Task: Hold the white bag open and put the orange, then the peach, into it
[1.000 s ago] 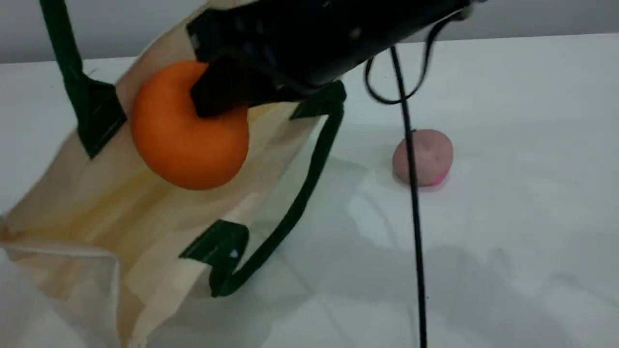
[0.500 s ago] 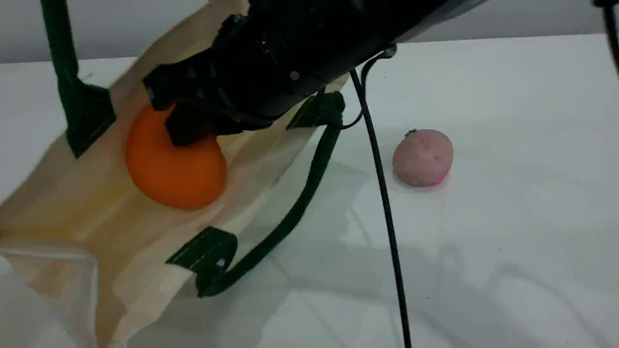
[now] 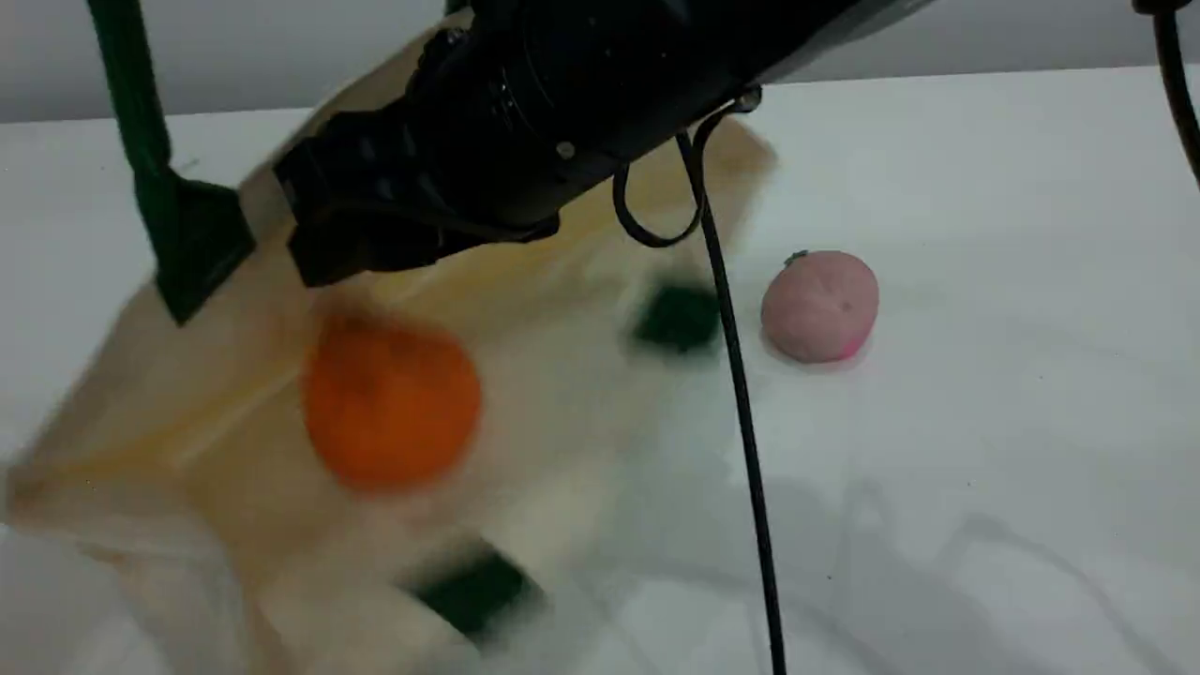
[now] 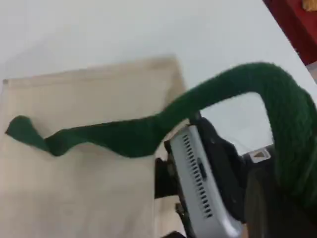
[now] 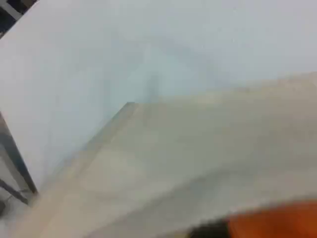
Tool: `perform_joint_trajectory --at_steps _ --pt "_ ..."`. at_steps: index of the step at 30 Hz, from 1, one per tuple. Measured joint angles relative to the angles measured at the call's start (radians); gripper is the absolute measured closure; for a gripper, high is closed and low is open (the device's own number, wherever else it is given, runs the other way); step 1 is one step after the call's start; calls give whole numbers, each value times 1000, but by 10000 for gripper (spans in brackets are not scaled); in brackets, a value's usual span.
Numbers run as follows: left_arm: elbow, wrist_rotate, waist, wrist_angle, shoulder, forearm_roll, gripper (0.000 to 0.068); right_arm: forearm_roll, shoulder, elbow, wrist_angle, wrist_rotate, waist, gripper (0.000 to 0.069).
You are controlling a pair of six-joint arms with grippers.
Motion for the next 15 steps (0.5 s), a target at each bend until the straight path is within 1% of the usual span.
perform_joint_trajectory --at_steps 2,4,7,12,15 --pt "0 0 0 -1 0 0 618 -2 -20 5 1 9 -1 155" --pt "0 0 1 -11 0 0 618 -5 -53 20 14 24 -1 118" --pt "0 0 1 -12 0 30 618 -57 -115 58 0 57 -5 113" --pt "0 -2 1 -9 0 29 618 -169 -240 157 -63 105 -30 122" --pt "0 -2 1 -10 0 28 618 -180 -313 223 -132 105 -63 122"
